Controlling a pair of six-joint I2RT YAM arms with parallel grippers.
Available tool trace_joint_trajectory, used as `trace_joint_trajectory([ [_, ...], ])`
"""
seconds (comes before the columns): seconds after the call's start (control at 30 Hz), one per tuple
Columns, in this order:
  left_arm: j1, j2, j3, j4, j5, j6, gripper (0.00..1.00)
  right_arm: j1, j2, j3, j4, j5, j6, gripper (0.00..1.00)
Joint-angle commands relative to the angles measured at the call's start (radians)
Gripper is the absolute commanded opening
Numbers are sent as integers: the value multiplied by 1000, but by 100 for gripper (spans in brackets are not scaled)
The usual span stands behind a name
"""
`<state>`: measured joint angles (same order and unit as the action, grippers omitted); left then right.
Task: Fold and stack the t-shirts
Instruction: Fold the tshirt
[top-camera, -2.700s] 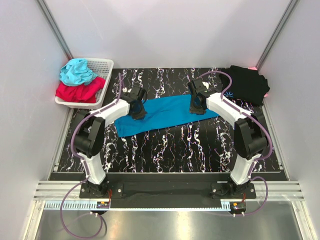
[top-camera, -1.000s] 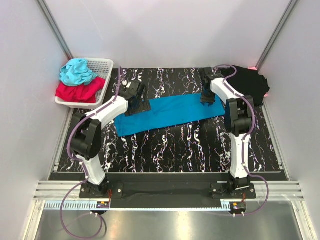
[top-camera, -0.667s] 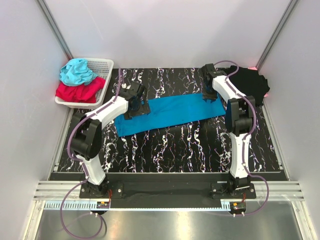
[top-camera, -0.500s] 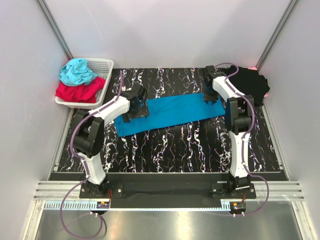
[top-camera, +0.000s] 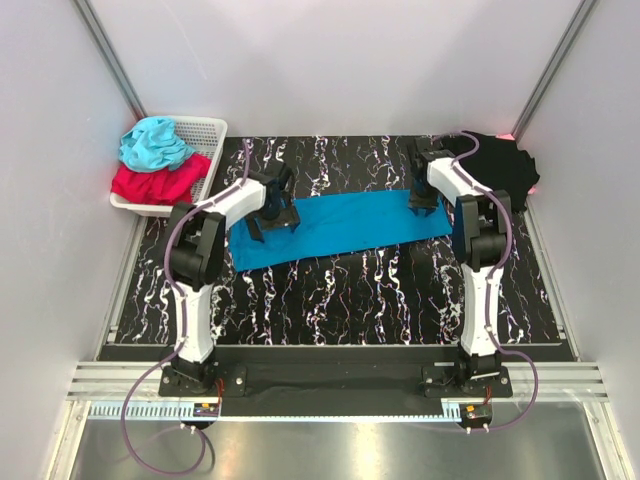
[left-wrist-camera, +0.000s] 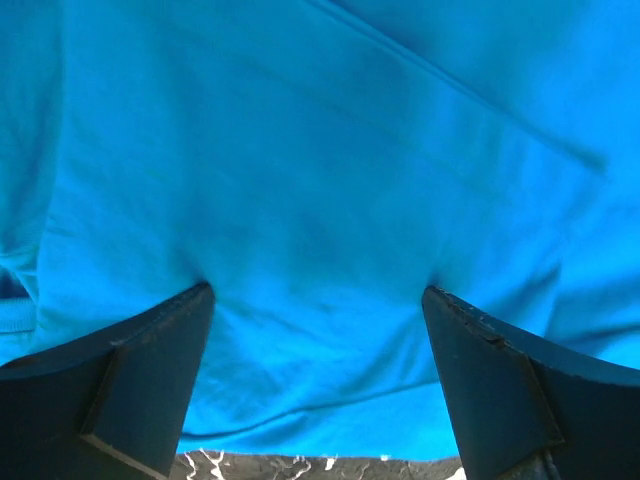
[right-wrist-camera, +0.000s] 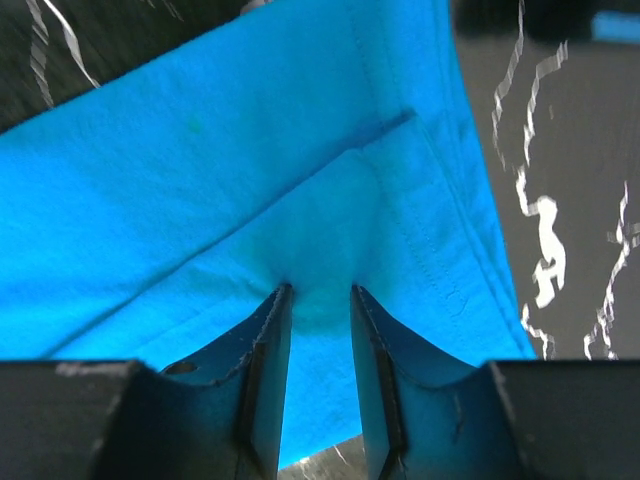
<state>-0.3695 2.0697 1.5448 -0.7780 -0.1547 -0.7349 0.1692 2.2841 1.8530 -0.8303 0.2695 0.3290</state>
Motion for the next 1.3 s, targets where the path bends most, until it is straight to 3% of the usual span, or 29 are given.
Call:
trace_joint_trajectory([
  [0.0, 46, 47, 70, -9, 79, -9, 94, -2, -63, -113, -61, -18, 22, 38],
  [0.23, 93, 128, 172, -29, 102, 2, 95, 7, -236, -328, -18, -56, 54, 38],
  [0.4, 96, 245, 325, -47, 149, 26, 95, 61, -398, -465, -13, -97, 71, 38],
  [0.5, 95, 312, 422, -58, 231, 46, 95, 156, -481, -528, -27, -105, 74, 38],
  [0.77, 80, 412, 615, -70, 279, 146, 98, 433, -666, -647, -20, -193, 143, 38],
  [0.97, 66, 382, 580, -11, 262, 177, 99, 464, -724, -655, -10, -70, 167, 38],
  [1.17, 66, 147, 333, 167, 199, 157, 99, 451, -575, -499, -73, 131, 128, 39],
  [1.27, 58, 29, 261, 180, 118, 161, 99, 423, -499, -427, -98, 189, 159, 39],
])
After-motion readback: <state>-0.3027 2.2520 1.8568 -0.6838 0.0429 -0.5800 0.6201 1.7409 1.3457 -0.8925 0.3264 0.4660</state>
